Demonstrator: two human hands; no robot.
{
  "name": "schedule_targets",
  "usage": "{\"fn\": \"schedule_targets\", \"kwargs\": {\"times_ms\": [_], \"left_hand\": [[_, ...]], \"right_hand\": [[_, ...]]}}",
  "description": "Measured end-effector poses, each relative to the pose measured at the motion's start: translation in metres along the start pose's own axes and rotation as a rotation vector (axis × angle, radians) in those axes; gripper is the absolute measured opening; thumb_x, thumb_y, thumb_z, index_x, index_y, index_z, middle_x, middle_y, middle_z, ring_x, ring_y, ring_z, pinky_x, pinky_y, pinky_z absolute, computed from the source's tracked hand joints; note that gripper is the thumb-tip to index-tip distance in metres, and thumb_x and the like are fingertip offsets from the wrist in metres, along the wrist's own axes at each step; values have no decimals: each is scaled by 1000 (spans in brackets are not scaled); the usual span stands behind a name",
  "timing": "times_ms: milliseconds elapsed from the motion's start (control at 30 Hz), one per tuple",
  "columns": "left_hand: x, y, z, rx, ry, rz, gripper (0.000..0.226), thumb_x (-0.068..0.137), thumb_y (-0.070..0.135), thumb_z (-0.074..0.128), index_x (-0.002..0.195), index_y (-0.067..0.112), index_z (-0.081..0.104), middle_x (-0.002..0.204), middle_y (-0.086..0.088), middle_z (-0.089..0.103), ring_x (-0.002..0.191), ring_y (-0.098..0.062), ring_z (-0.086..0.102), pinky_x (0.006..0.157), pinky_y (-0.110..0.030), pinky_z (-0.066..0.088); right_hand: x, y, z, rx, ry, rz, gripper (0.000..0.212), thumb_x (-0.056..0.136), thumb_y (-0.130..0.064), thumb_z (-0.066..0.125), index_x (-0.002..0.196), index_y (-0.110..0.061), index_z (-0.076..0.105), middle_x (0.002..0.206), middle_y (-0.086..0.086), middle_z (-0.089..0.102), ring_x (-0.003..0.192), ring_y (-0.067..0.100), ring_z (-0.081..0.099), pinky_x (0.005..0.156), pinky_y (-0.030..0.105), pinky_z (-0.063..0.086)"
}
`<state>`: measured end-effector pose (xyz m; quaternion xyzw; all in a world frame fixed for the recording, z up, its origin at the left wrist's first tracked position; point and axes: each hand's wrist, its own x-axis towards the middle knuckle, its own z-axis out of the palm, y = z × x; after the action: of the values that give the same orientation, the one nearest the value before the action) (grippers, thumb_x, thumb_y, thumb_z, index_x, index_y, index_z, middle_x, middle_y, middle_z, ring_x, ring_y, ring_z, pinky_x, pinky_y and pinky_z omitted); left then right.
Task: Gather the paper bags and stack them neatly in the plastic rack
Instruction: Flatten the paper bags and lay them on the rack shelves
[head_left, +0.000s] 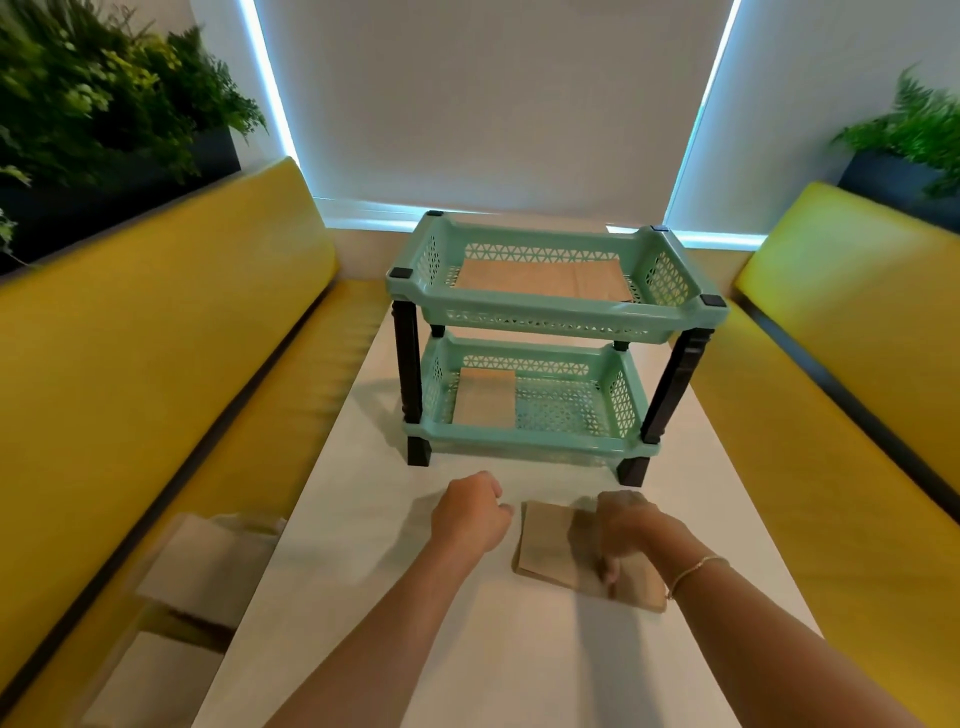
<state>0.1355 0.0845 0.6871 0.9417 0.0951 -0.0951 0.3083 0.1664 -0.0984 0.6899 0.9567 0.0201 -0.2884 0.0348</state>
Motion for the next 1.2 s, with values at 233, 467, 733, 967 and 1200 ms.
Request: {"fn": "schedule_targets", "kwargs": {"times_ms": [233, 467, 733, 967, 1200], "left_hand": [[-6, -3, 4, 48, -54, 1, 40, 90, 32, 58, 126, 14, 53, 127, -7, 57, 115, -24, 54, 91, -29, 46], [-12, -2, 17, 69, -106, -35, 37, 89, 28, 58, 122, 11, 52, 123, -9, 57, 112, -26, 55, 88, -30, 46], [-18, -4, 22, 69, -143, -36, 41, 89, 28, 58, 124, 11, 50, 126, -9, 55, 114, -25, 54, 91, -30, 46], [-17, 1, 0, -153, -97, -60, 60, 86, 37, 64, 132, 6, 40, 131, -11, 51, 119, -26, 51, 91, -28, 44], [11, 39, -18, -531, -138, -67, 45, 85, 30, 64, 122, 11, 49, 120, -8, 59, 108, -25, 57, 91, -33, 50]], "right_hand": [[-2, 3, 1, -36, 28, -17, 72, 68, -32, 80, 129, -13, 48, 129, 11, 45, 118, 28, 44, 96, 34, 42], [-5, 10, 7, 42, 17, 23, 96, 50, -42, 88, 129, -17, 40, 126, 6, 51, 113, 27, 51, 91, 36, 48], [-18, 12, 14, 13, 82, 24, 63, 72, -48, 72, 123, -18, 52, 121, 6, 55, 114, 24, 45, 94, 31, 33], [-33, 2, -3, 386, 171, -62, 49, 77, -34, 70, 119, -14, 56, 116, 7, 59, 108, 25, 56, 93, 33, 48], [-29, -26, -56, 1282, 151, -91, 42, 78, -14, 75, 113, -7, 54, 99, 9, 62, 95, 29, 60, 69, 33, 54]]}}
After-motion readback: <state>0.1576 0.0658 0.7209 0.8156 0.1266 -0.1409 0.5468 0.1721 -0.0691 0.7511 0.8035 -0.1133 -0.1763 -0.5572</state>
